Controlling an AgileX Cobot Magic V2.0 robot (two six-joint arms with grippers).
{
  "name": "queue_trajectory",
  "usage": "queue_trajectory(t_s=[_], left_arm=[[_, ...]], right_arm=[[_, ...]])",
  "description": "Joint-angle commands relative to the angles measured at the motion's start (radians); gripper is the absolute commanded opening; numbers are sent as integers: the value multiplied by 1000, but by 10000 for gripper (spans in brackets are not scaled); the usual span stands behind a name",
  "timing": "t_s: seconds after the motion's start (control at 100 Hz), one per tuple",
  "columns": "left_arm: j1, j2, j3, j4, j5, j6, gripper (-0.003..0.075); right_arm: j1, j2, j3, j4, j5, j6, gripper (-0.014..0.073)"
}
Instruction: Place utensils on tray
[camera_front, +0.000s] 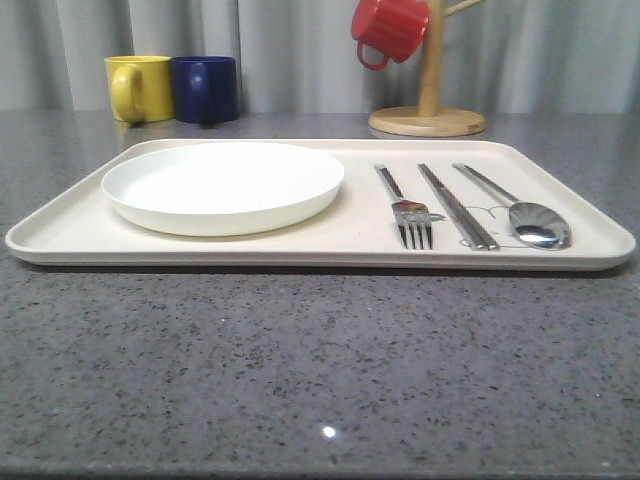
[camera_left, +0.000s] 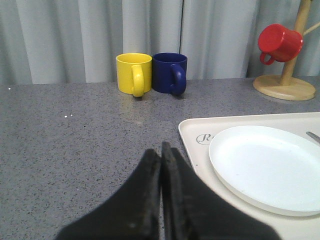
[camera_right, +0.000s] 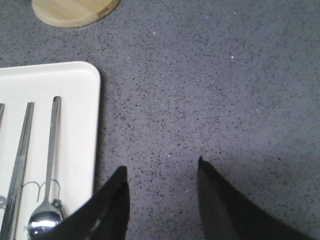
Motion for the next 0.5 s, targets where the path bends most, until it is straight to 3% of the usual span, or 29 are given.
queue_trajectory(t_s=[0.0,0.36,0.49], left_arm=[[3,5,-26,-7,-77,-12,-18],[3,5,-26,-7,-77,-12,-18],[3,5,-26,-7,-77,-12,-18]], right_arm=[[-8,-101,55,-39,-130,-12,341],[-8,-420,345,-39,-313,-12,338],[-8,-469,367,-39,-337,-12,216]])
